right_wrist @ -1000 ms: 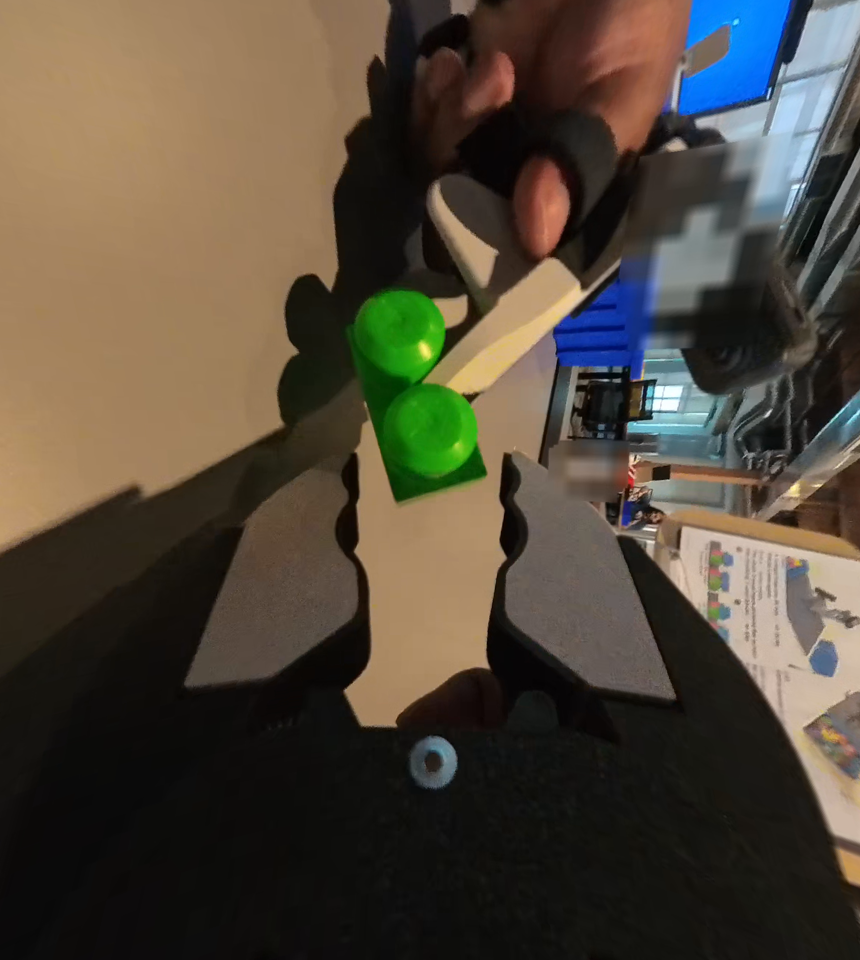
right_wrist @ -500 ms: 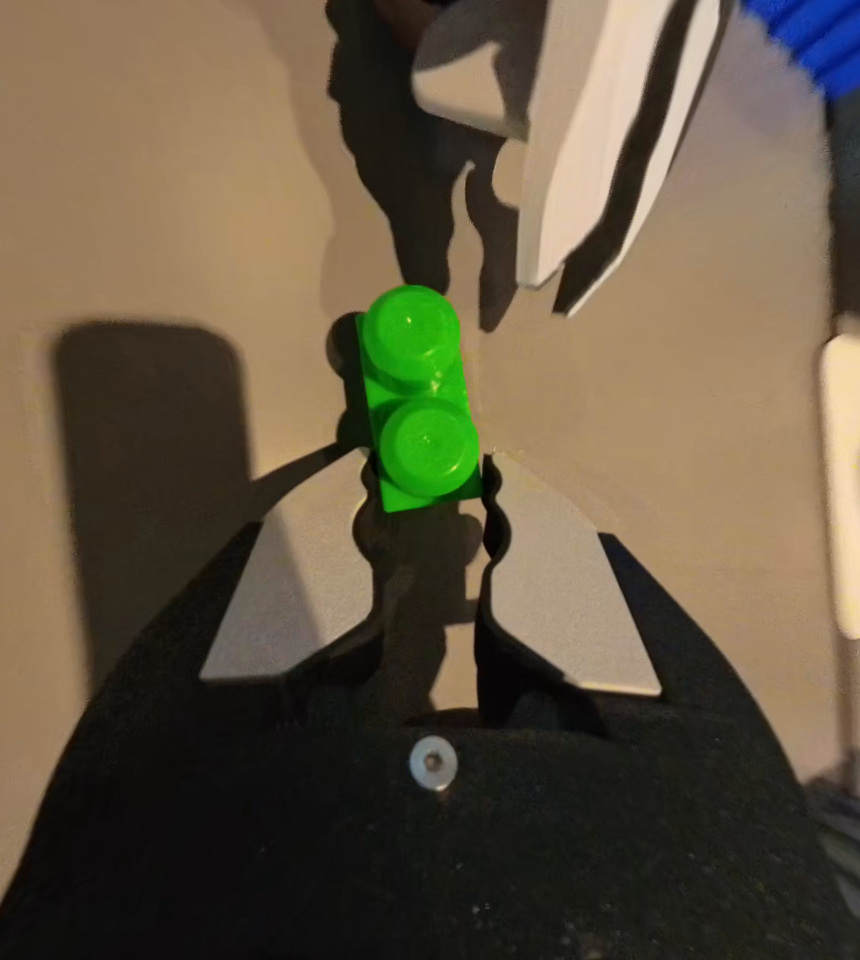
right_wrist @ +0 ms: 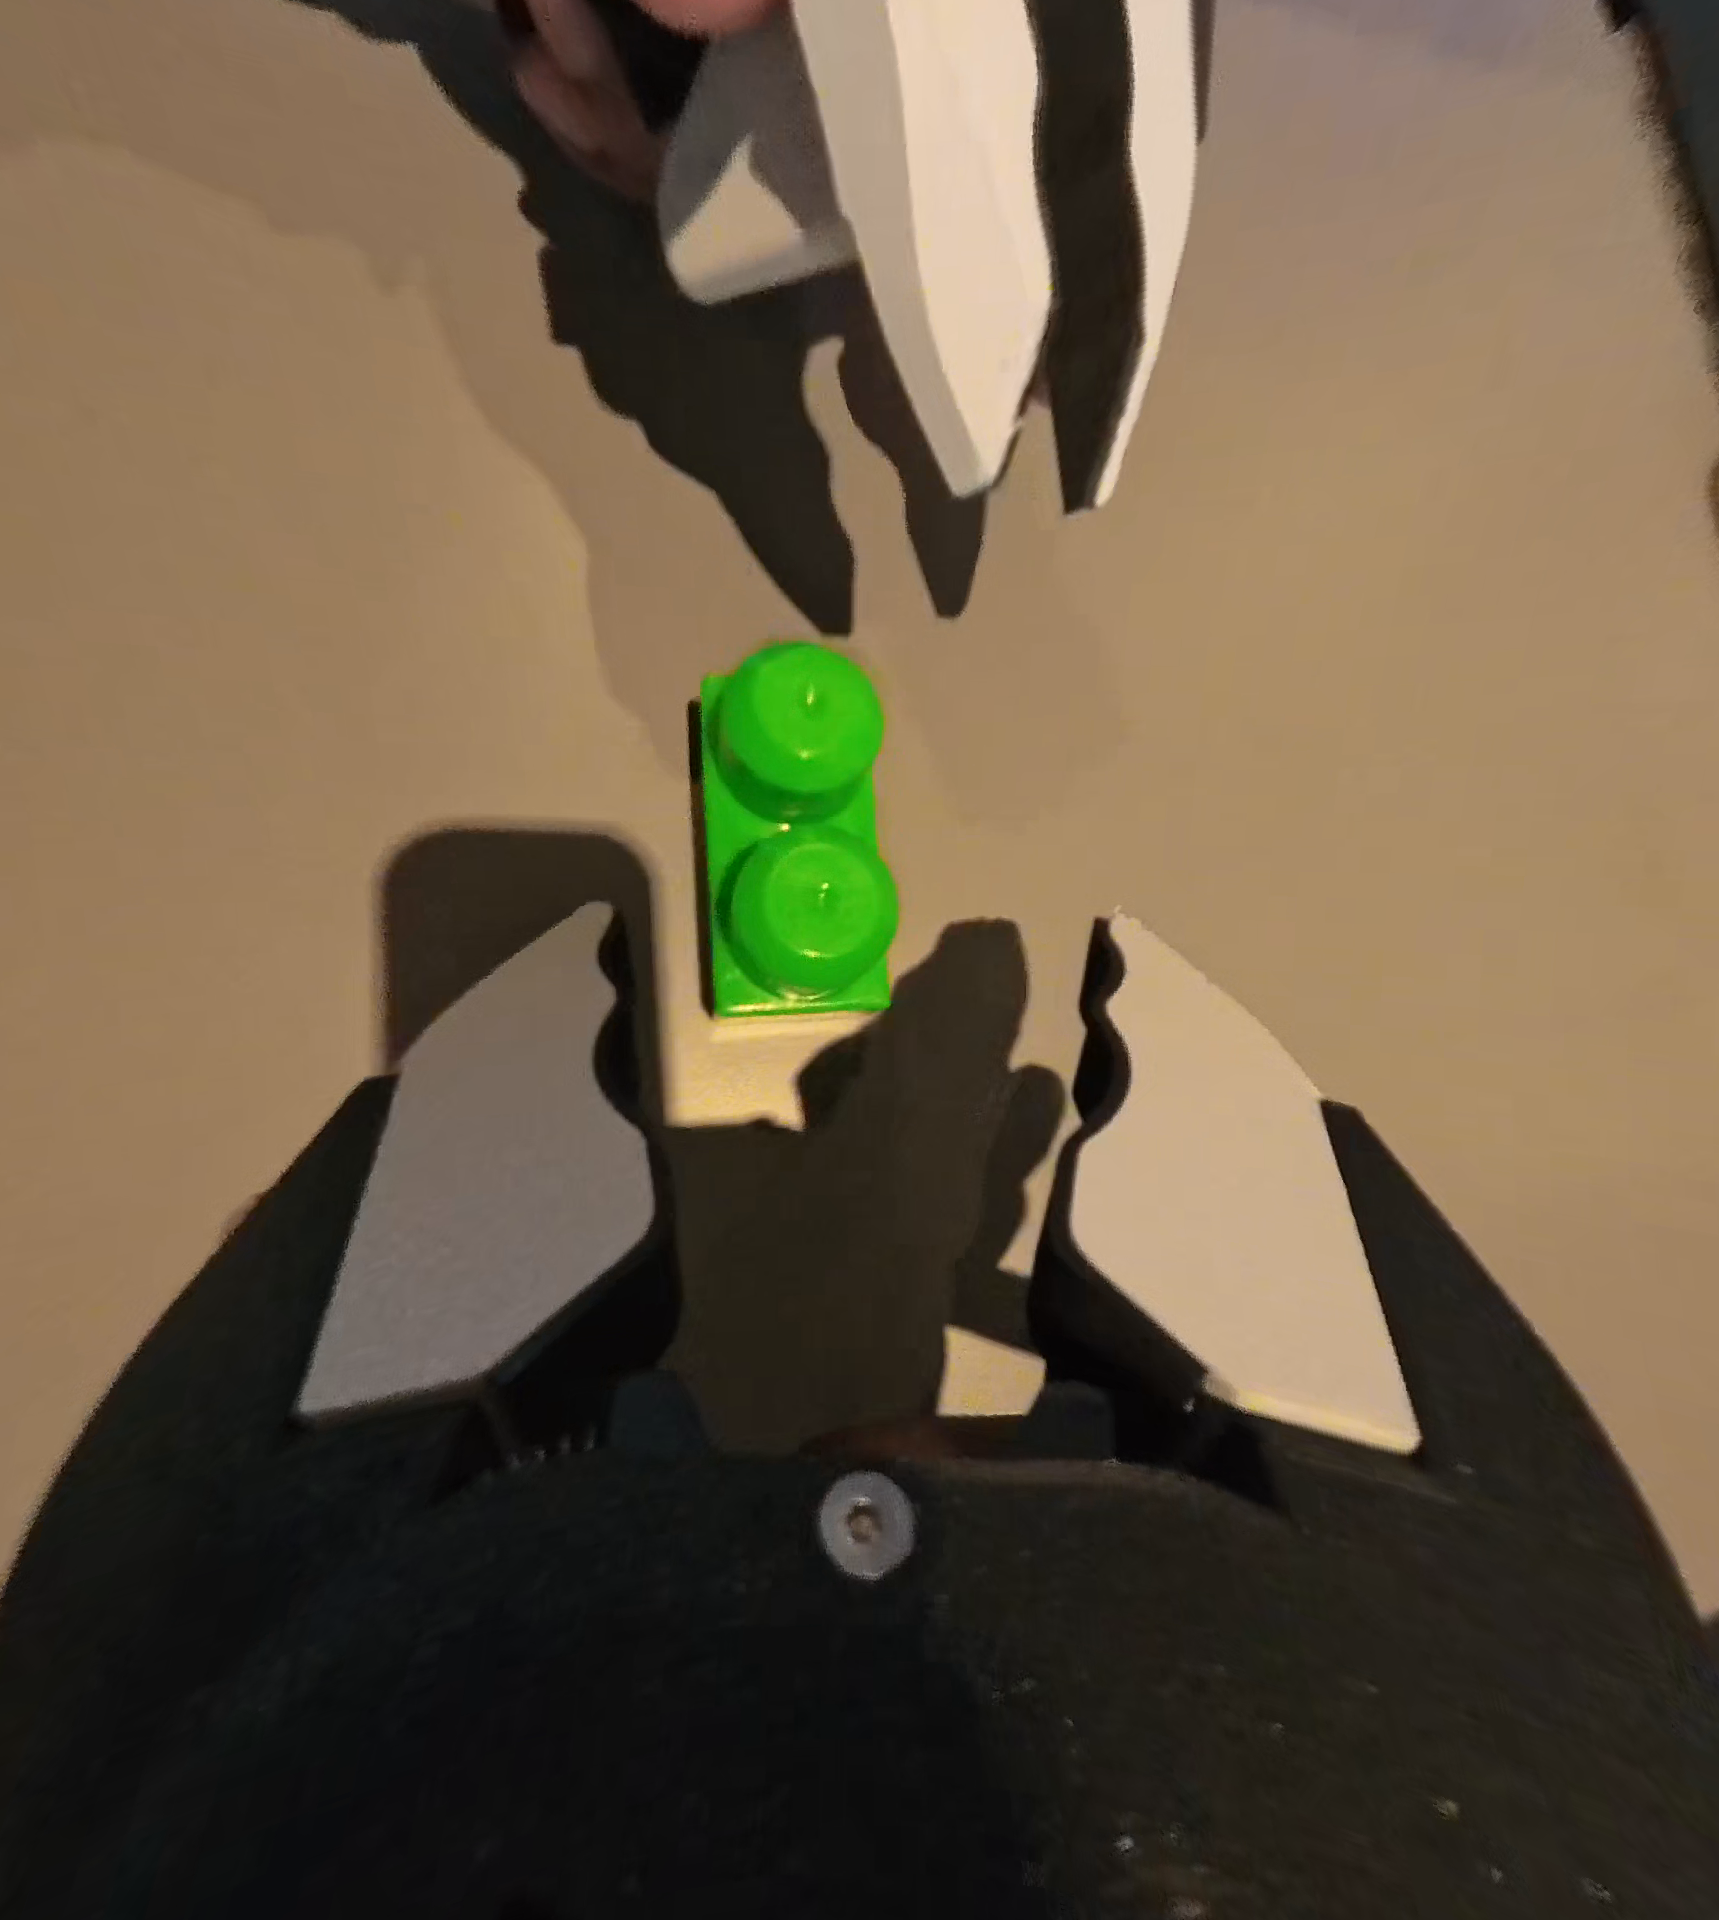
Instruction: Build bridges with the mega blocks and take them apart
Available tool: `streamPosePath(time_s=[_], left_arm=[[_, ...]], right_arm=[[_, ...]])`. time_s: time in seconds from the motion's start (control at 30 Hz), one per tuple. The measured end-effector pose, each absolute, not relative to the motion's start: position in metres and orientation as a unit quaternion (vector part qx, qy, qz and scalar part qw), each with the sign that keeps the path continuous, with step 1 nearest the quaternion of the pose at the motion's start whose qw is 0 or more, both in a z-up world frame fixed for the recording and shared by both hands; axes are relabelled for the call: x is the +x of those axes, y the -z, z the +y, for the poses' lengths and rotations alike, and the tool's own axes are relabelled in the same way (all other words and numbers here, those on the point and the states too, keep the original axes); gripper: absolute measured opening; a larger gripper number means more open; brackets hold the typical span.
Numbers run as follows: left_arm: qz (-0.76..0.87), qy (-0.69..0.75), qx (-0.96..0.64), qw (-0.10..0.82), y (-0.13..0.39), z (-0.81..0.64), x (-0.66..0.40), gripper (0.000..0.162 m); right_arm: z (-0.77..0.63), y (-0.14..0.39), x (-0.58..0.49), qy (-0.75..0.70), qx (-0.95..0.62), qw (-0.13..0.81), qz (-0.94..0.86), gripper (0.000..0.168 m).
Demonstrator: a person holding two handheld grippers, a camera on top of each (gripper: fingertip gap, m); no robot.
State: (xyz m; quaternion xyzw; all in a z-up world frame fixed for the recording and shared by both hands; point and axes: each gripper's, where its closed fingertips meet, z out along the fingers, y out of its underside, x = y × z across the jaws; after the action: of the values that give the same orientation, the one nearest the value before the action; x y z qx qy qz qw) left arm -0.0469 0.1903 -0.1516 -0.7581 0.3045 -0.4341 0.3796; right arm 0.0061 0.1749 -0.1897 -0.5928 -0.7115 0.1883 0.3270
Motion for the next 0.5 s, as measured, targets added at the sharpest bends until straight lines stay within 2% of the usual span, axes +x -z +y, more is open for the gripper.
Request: streamPosePath(time_s=[0.1,0.23,0.33,0.43,0.5], left_arm=[[0.297,0.374,-0.756,0.447,0.141,0.207,-0.059,0.024],[0.291,0.221,-0.731,0.576,0.103,0.223,-0.085,0.026],[0.271,0.094,-0.686,0.668,0.056,0.213,-0.111,0.025],[0.23,-0.009,-0.638,0.735,0.006,0.18,-0.15,0.014],[0.194,-0.071,-0.633,0.746,-0.024,0.158,-0.189,0.01]], right_arm=[[0.18,0.171,0.0,-0.183,-0.592,0.375,-0.69,0.08],[0.184,0.145,-0.011,-0.198,-0.595,0.438,-0.644,0.067],[0.184,0.129,-0.015,-0.183,-0.585,0.484,-0.625,0.038],[0.169,0.113,-0.019,-0.22,-0.557,0.515,-0.613,0.003],[0.155,0.105,-0.023,-0.266,-0.547,0.513,-0.605,0.0]])
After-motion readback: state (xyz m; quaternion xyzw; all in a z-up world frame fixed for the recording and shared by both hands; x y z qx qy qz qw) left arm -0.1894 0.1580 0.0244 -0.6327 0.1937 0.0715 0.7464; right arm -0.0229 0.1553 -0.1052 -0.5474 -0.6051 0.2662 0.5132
